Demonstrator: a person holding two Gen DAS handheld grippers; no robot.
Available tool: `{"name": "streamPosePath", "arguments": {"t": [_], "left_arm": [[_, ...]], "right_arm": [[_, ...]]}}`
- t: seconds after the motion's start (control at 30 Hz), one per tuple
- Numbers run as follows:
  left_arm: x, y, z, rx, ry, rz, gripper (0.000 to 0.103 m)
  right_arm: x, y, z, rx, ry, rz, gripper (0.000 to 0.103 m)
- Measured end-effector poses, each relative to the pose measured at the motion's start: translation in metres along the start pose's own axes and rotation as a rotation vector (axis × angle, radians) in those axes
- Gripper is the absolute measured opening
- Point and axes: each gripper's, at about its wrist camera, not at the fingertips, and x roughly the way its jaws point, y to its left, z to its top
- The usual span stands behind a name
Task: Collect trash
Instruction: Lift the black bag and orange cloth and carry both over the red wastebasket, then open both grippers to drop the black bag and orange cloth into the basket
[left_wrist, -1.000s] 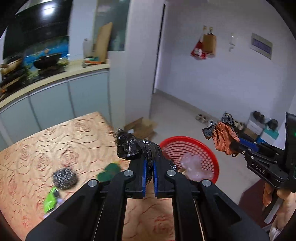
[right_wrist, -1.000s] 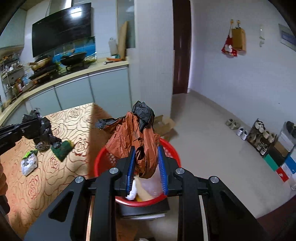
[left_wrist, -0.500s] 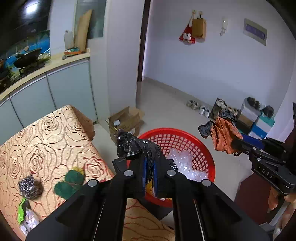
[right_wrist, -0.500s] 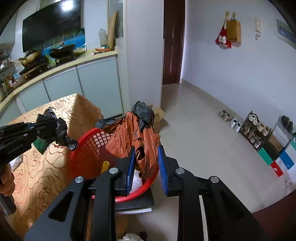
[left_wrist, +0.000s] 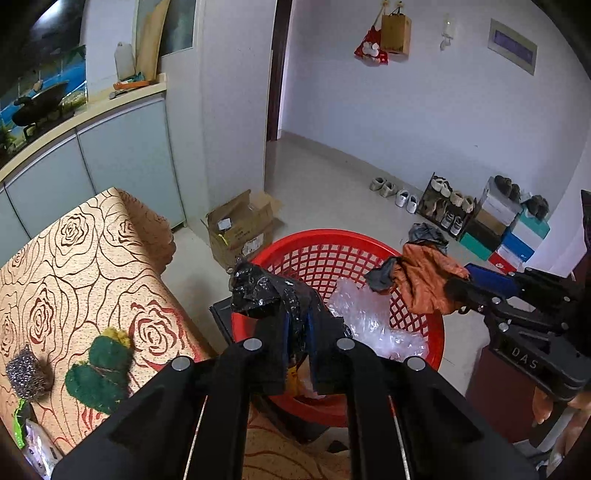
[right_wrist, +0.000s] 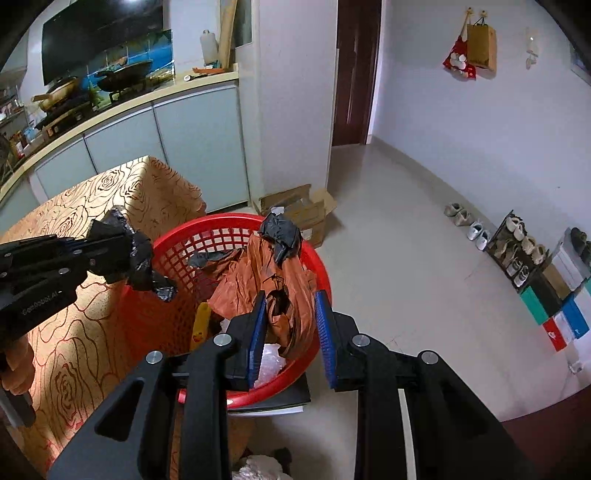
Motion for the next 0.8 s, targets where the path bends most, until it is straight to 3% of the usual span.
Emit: {"name": "streamPosePath", "arguments": {"t": [0.1, 0.2, 0.33, 0.57, 0.8], "left_arm": [[0.004, 0.0, 0.001, -0.003, 0.006, -0.007, 0.013], [0.005, 0.0, 0.003, -0.002, 0.004, -0.014, 0.035], [0.002, -0.001, 0.005, 0.004, -0.005, -0.021, 0.048], [-0.012, 0.004, 0.007, -0.011, -0.03, -0.013, 0.057], [-0.037, 0.012, 0.004, -0.029, -0.069, 0.016, 0.058]], "right_arm": [[0.003, 0.002, 0.0, -0.005, 0.006, 0.006, 0.026], [0.004, 0.0, 0.001, -0.002, 0.005, 0.007, 0.032], [0.0, -0.004, 0.002, 0.015, -0.004, 0.017, 0.036], [-0.014, -0.007, 0.002, 0.034, -0.03, 0.02, 0.037], [-0.033, -0.009, 0.002, 0.051, -0.065, 0.023, 0.037]]}}
